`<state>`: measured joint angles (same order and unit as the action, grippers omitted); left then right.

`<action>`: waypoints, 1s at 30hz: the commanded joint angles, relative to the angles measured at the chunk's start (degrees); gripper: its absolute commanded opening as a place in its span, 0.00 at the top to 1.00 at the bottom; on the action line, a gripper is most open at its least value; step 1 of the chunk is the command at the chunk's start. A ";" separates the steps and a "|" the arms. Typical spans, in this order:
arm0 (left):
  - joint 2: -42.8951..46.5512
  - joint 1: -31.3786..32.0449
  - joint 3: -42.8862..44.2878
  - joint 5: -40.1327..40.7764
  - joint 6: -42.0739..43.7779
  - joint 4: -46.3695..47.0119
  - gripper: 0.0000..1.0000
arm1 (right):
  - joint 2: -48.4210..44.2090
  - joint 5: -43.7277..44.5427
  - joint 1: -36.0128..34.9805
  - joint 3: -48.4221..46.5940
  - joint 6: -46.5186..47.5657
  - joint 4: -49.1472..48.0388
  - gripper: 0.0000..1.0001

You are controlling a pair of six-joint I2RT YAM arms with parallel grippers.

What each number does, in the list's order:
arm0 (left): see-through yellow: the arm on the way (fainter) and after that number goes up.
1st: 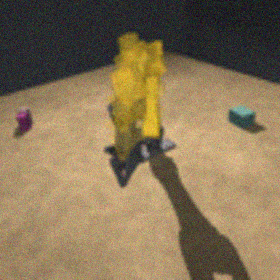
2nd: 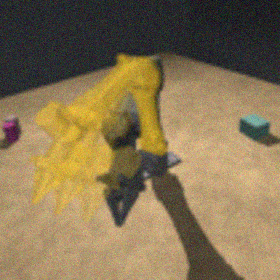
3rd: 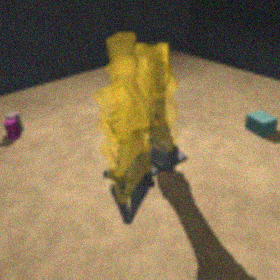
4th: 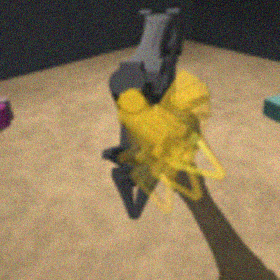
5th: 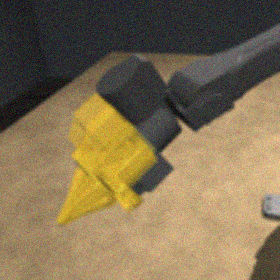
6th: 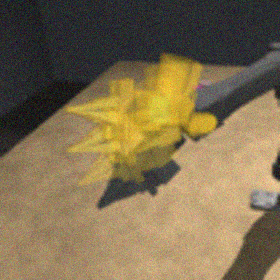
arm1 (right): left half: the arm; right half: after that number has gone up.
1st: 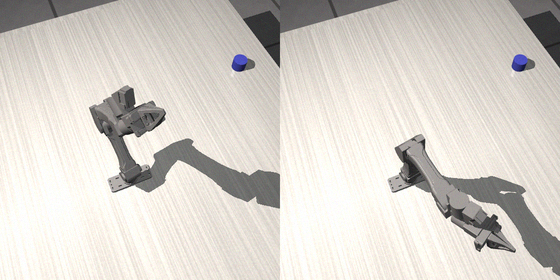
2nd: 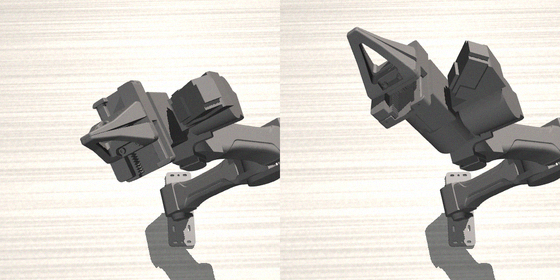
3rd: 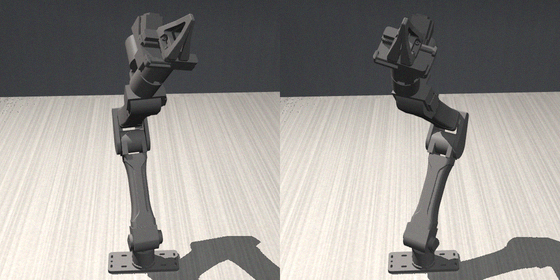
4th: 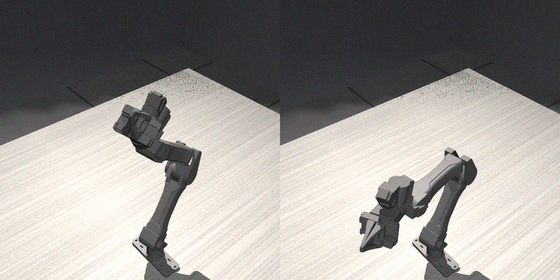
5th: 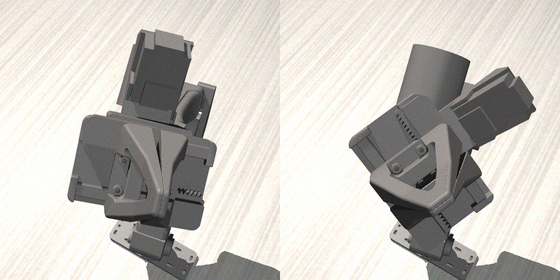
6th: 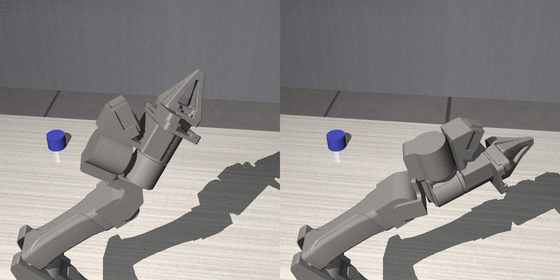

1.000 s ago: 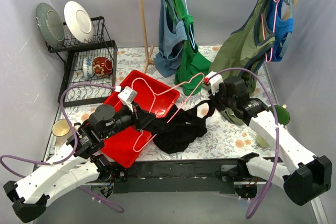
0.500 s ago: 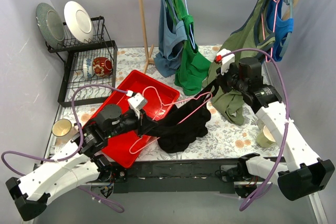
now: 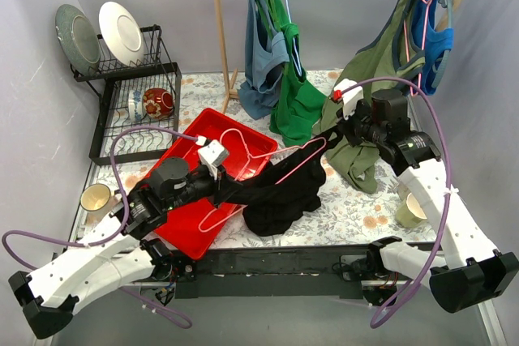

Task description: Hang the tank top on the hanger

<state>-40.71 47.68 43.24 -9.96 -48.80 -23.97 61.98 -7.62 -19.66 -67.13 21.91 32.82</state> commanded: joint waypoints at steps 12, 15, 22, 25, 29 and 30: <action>-1.47 -0.31 2.37 -0.24 2.04 2.08 1.00 | -1.86 -2.05 0.68 -4.66 2.35 2.59 0.99; -4.01 -0.31 2.63 -0.85 2.65 2.70 1.00 | -1.77 -5.29 0.68 -7.56 1.91 4.44 0.99; -11.22 -0.31 5.88 -0.68 3.53 3.57 1.00 | -1.07 -21.63 0.68 -11.79 -0.03 10.50 0.99; -12.29 -0.31 7.73 0.46 3.71 4.80 1.00 | -1.33 -26.91 0.68 -12.32 1.46 13.75 0.99; -12.64 -0.31 9.83 0.03 4.24 6.38 1.00 | -2.73 -27.98 0.59 -11.80 6.20 19.71 0.98; -12.47 -0.31 10.10 0.02 4.41 6.47 1.00 | -3.17 -27.63 0.59 -11.53 8.65 20.96 0.96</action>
<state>-54.22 47.68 49.36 -10.44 -45.80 -20.97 61.28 -30.92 -19.18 -77.14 24.69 46.52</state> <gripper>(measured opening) 0.052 0.026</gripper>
